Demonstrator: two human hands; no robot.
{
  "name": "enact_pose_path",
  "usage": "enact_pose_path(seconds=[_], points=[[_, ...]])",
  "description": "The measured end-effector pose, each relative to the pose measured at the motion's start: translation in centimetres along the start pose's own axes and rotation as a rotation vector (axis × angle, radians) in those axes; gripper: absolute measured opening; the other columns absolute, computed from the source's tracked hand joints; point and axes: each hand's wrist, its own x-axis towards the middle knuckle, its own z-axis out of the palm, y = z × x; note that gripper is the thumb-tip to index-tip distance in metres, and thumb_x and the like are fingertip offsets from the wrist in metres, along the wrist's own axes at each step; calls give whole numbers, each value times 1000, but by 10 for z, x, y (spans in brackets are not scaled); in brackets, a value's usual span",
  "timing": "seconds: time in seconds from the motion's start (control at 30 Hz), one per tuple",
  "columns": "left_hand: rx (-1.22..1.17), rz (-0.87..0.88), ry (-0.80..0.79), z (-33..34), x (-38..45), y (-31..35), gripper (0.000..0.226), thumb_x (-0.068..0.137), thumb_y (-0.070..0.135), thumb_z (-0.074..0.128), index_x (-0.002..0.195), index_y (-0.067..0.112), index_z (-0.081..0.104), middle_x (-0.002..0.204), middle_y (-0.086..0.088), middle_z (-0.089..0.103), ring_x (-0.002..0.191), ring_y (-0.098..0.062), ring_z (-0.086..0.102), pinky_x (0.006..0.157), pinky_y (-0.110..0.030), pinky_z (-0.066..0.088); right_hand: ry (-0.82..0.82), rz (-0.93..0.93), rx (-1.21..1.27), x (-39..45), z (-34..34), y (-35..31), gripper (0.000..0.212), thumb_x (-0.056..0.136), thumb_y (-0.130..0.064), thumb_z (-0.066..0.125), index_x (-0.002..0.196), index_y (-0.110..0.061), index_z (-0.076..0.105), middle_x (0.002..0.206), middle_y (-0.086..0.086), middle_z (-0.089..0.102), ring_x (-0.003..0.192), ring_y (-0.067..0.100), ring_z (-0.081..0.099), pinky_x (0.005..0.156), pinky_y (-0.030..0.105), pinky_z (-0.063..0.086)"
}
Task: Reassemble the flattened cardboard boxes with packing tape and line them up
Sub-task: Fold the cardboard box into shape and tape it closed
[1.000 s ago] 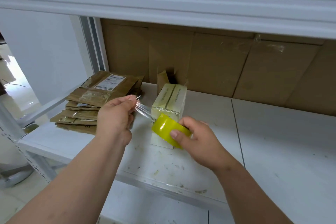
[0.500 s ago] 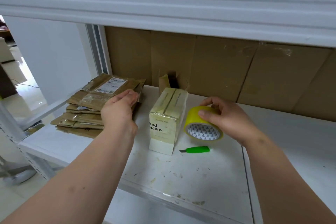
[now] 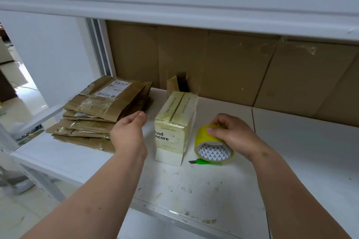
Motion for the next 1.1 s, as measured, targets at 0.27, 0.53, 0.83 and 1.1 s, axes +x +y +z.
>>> enact_pose_path(seconds=[0.27, 0.53, 0.83, 1.1], points=[[340, -13, -25, -1, -2, -10, 5, 91, 23, 68, 90, 20, 72, 99, 3, 72, 100, -17, 63, 77, -33, 42, -103, 27, -353, 15, 30, -10, 12, 87, -39, 53, 94, -30, 55, 91, -8, 59, 92, 20, 57, 79, 32, 43], [517, 80, -248, -8, 10, -6, 60, 88, 19, 73, 138, 26, 41, 115, 0, 52, 105, -23, 52, 88, -36, 43, -33, -31, -636, 20, 39, -13, 35, 100, -42, 30, 89, -24, 59, 81, -9, 59, 81, 18, 54, 83, 36, 27], [717, 255, -404, -3, 7, 10, 26, 96, 10, 45, 88, 16, 70, 89, -1, 71, 88, -20, 67, 89, -46, 55, 186, -138, -482, 17, 61, -12, 15, 94, -16, 39, 90, -28, 46, 92, -6, 58, 88, 20, 55, 82, 34, 21], [919, 369, -376, 10, 11, 12, 38, 83, 49, 72, 84, 17, 53, 75, 5, 60, 69, -12, 56, 59, -27, 40, 163, -31, -513, 18, 69, -23, 49, 93, -66, 27, 76, -26, 49, 79, -9, 57, 79, 14, 56, 88, 38, 28]])
